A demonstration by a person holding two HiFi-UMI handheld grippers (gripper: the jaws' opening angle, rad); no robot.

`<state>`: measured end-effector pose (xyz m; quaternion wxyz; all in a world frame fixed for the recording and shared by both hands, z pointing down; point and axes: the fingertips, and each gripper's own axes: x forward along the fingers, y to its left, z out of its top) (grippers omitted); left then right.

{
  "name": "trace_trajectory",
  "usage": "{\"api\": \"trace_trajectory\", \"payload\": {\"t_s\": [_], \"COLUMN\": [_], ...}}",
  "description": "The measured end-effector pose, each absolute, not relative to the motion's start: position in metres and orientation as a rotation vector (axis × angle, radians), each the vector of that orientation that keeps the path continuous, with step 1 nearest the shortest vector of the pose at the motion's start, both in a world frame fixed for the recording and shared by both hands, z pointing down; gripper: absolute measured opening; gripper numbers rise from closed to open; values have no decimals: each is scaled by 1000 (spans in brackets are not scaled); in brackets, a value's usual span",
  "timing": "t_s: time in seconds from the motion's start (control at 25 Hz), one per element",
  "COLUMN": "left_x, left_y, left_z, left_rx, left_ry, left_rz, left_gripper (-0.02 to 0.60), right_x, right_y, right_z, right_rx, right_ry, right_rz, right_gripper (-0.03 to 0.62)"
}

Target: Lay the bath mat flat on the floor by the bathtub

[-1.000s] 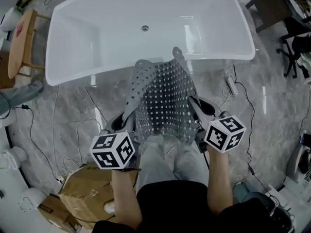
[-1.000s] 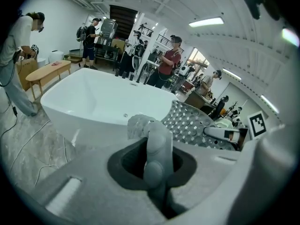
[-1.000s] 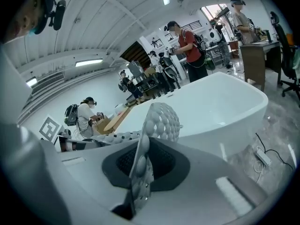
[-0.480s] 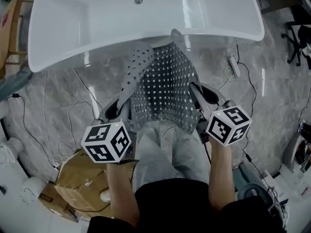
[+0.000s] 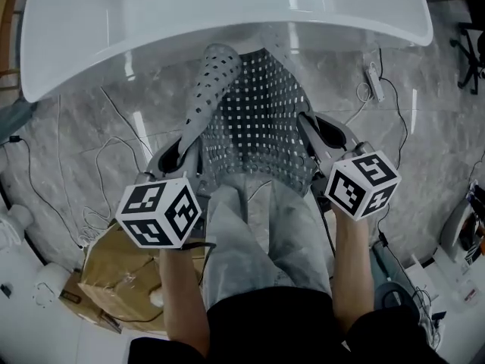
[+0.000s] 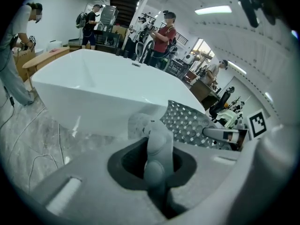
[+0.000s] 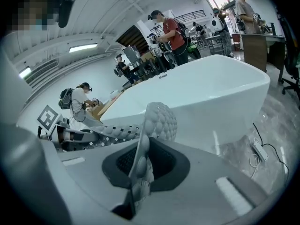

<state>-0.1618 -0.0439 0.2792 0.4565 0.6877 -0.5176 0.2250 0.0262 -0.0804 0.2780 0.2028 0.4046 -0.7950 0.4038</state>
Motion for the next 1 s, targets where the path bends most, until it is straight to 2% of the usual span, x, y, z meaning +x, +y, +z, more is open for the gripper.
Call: {"api": "trace_trajectory", "payload": {"t_s": [1.0], "left_x": [-158], "left_y": [-56], "left_z": [479], "left_rx": [1641], "left_ry": [-1216], "left_rz": [696], "left_gripper": [21], "right_x": [47], "right_y": [-99], "right_z": [475], "right_rx": [1038], "right_ry": [-2131], "right_rz": [1082], "right_gripper": [21]}}
